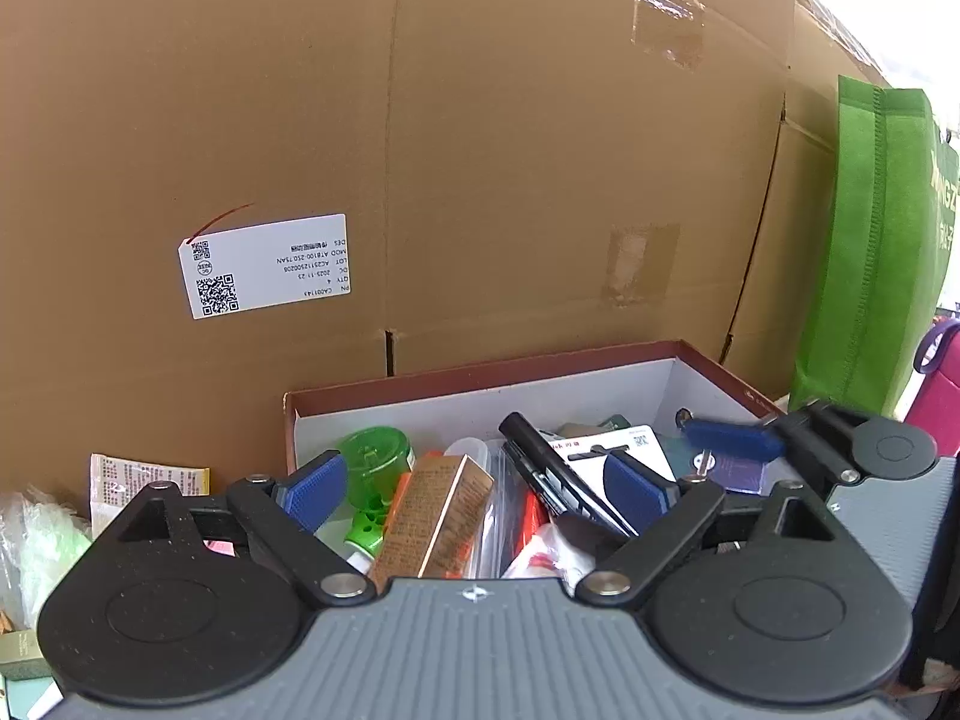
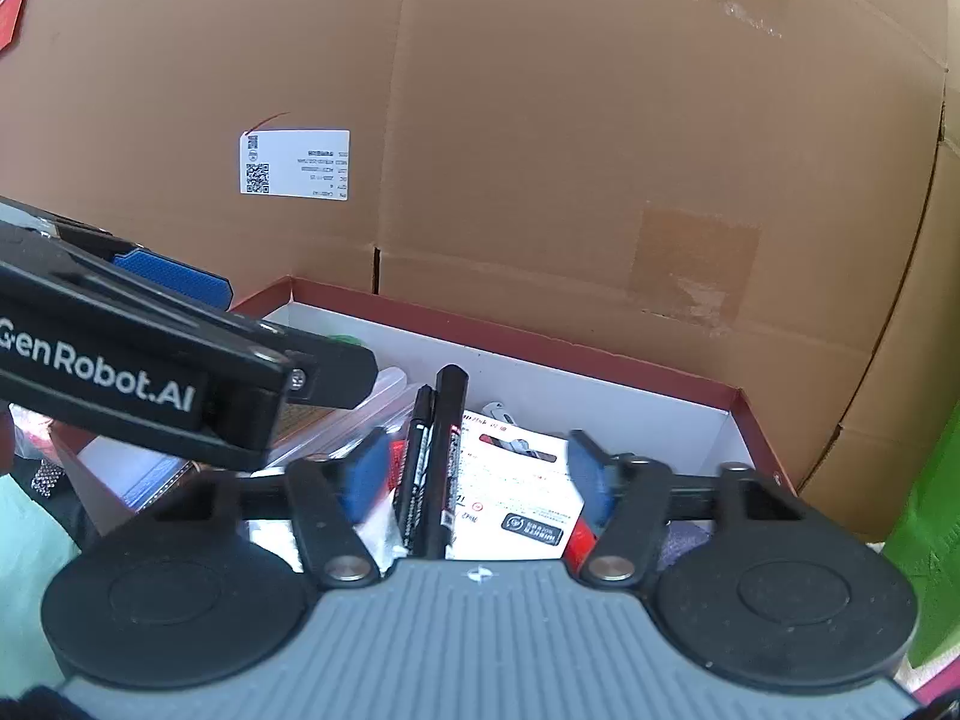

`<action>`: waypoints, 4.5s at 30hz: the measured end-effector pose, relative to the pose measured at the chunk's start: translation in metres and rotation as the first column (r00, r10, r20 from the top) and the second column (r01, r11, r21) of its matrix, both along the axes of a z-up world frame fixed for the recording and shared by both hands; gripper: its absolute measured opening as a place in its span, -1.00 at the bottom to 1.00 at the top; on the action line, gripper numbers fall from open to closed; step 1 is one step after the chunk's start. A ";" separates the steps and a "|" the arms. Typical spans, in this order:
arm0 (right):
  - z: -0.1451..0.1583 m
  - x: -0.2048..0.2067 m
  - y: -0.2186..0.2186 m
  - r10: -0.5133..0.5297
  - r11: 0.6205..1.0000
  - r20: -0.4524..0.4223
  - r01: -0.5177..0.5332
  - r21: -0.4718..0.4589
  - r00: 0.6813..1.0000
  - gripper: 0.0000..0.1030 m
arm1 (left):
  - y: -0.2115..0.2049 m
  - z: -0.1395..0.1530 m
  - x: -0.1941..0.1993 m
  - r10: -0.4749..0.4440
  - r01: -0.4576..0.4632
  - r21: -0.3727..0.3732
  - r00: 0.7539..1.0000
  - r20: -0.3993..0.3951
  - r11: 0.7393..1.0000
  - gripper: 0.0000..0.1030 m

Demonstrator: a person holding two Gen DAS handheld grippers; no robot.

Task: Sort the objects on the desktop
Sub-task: 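Open both tools to release the tan box and marker into the box, then withdraw both open tools from the box back toward the table, then grasp the second tan box with right tool while left tool grasps the clear tape roll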

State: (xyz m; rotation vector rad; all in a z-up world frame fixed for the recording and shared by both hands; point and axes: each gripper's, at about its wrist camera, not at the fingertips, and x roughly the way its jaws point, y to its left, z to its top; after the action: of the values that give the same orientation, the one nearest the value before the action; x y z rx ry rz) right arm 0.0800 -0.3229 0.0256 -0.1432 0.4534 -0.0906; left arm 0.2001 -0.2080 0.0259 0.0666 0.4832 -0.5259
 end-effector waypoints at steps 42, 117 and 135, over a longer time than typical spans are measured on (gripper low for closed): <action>0.031 -0.094 0.099 0.071 0.996 0.052 -0.068 -0.057 0.996 0.76 | 0.073 0.021 -0.118 0.155 -0.155 0.000 0.987 -0.034 0.988 0.85; -0.062 -0.062 0.277 0.541 0.840 -0.250 -0.525 0.135 0.803 -0.39 | 0.318 -0.054 -0.093 0.507 -0.526 -0.032 0.833 -0.223 0.850 -0.75; -0.060 -0.059 0.258 0.460 0.888 -0.215 -0.448 0.105 0.862 -0.25 | 0.285 -0.059 -0.094 0.488 -0.482 0.079 0.850 -0.201 0.872 -0.58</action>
State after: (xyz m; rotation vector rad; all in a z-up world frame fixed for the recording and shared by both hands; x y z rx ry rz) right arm 0.0211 -0.0648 -0.0344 -0.2087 0.6476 0.4089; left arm 0.1064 0.0775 -0.0336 -0.0900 0.6936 -0.0240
